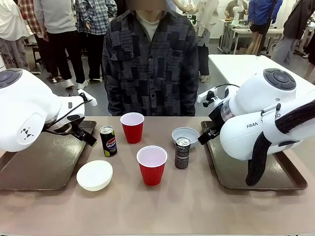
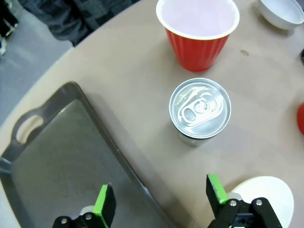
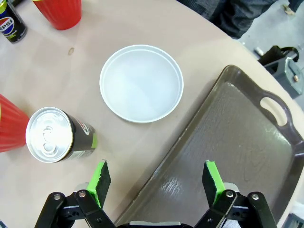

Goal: Prepare tableware on both trays.
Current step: Pick up a Picnic Bowl from the table and place it on a Handle tray.

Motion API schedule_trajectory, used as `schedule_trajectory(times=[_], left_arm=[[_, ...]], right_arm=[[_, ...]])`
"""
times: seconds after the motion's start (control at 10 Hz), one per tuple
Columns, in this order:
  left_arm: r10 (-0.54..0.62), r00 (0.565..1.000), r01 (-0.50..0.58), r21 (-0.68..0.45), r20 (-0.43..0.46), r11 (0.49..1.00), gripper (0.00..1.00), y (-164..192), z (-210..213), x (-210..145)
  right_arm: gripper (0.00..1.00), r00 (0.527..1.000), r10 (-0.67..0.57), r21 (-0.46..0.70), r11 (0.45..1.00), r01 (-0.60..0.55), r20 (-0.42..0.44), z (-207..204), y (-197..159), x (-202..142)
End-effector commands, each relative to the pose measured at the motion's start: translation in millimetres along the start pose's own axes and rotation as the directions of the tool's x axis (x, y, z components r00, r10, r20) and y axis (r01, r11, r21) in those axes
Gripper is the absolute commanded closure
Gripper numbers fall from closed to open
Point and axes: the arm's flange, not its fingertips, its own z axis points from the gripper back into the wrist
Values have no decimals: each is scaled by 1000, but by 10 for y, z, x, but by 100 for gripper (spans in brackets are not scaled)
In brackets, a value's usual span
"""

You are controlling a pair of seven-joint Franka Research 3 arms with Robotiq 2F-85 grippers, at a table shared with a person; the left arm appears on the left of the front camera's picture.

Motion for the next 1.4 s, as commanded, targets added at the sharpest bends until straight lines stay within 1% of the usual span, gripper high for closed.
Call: schedule_trajectory(times=[0.0,0.6,0.7,0.8,0.9,1.0,1.1,1.2,1.3], left_arm=[[0,1000,0,0,0,1000,0,1,0,-1],[0,1000,0,0,0,1000,0,0,0,0],[-68,998,69,-93,11,993,0,-106,379,-106],[-102,995,103,-117,12,988,0,-185,771,-257],[-128,992,129,-135,17,982,0,-156,1046,-403],[-129,992,128,-154,1,980,0,-143,1243,-587],[-139,988,129,-134,-62,983,0,-146,1360,-798],[-133,986,122,-109,-97,986,0,-137,1412,-911],[-118,985,108,-86,-123,990,0,-120,1436,-994]], right_arm=[[0,1000,0,-1,1000,0,2,6,0,5],[0,1000,0,0,1000,0,0,0,0,0],[0,998,11,-48,999,-14,-57,204,82,-66],[0,997,-14,-85,996,7,-82,421,107,-198],[0,992,-42,-85,996,32,-119,664,129,-374],[0,985,-52,-71,997,40,-164,892,238,-605],[0,975,-72,-50,997,63,-211,1121,404,-877],[0,963,-100,-41,995,92,-249,1256,542,-1101],[0,959,-103,-44,995,94,-263,1359,718,-1290]])
